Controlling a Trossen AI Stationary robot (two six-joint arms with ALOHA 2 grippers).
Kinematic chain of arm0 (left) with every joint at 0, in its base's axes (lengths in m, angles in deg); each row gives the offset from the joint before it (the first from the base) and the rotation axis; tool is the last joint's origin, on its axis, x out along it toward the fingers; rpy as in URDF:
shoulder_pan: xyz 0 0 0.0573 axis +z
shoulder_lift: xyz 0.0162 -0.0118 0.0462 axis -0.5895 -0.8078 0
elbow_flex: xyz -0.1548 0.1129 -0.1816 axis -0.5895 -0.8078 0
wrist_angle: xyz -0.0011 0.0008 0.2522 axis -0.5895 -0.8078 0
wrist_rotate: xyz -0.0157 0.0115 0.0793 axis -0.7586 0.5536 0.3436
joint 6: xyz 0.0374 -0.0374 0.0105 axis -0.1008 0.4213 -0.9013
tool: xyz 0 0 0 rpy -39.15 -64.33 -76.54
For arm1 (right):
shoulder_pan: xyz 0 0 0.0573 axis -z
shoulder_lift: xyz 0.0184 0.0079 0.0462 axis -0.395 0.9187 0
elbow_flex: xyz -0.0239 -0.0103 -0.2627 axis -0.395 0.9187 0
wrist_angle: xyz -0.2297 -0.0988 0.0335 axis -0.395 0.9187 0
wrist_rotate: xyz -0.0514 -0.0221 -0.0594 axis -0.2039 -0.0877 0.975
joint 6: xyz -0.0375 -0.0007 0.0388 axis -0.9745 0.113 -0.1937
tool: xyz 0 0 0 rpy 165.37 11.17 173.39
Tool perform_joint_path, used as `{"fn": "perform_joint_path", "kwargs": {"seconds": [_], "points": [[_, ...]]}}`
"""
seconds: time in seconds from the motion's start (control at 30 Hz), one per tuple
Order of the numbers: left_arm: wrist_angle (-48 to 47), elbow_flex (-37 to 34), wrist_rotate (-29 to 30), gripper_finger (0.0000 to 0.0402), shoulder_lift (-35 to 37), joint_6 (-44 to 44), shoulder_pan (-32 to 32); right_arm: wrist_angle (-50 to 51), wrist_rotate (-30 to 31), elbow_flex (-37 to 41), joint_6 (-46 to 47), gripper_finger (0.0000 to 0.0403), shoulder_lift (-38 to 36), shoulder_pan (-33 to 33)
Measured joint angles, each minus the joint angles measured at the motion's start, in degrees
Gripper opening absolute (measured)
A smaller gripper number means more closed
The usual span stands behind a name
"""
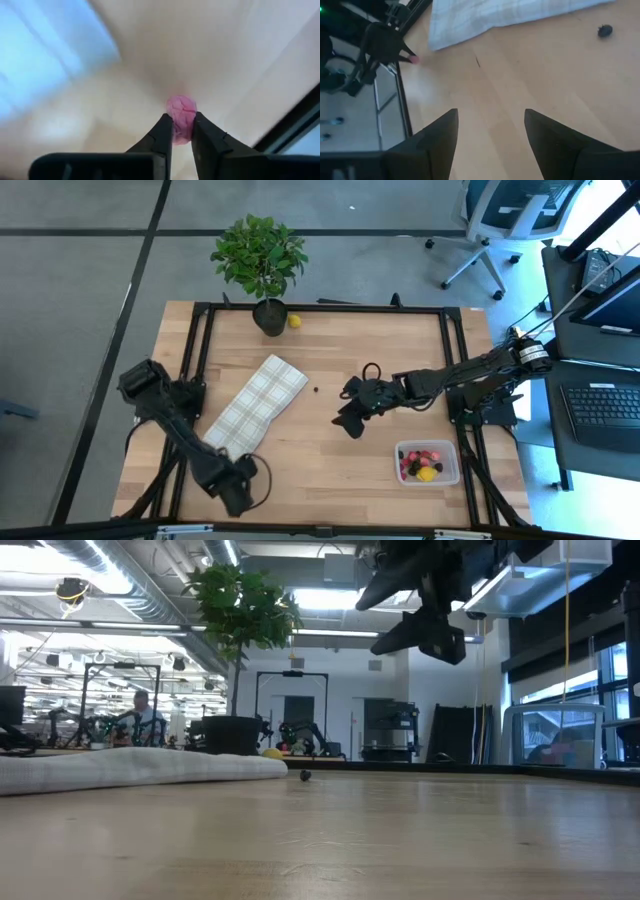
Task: Pick and placing Produce into tupperware
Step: Put the pink peach into the transparent bin
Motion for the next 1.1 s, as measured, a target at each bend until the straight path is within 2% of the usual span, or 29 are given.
{"fn": "perform_joint_path", "kwargs": {"seconds": [0.33, 0.4, 0.5, 0.67, 0.83, 1.1], "points": [[0.88, 0.0, 23.13, 0.0046, 10.08, -15.24, 10.8, -3.48, -0.01, -0.02, 3.83, 0.0229, -0.04, 0.02], [2.67, 0.0, 28.41, 0.0042, 12.43, -19.09, 13.32, -5.11, 0.0, -0.02, 3.87, 0.0229, -0.04, 0.02], [7.86, 0.0, 33.37, 0.0042, 15.25, -26.9, 17.1, -9.2, 0.3, -0.02, 3.65, 0.0229, -0.04, 0.02], [18.68, 0.0, 35.4, 0.0052, 16.57, -42.38, 23.34, -16.7, 1.68, -0.04, 3.66, 0.0229, -0.04, 0.36], [26.49, 0.0, 35.2, 0.0044, 16.46, -54.92, 28.38, -17.74, 2.0, -0.04, 3.65, 0.0229, -0.04, 0.44], [31.9, 0.0, 34.86, 0.0055, 16.46, -65.29, 31.57, -17.44, 3.43, -0.04, 3.83, 0.0229, -0.04, 1.43]]}}
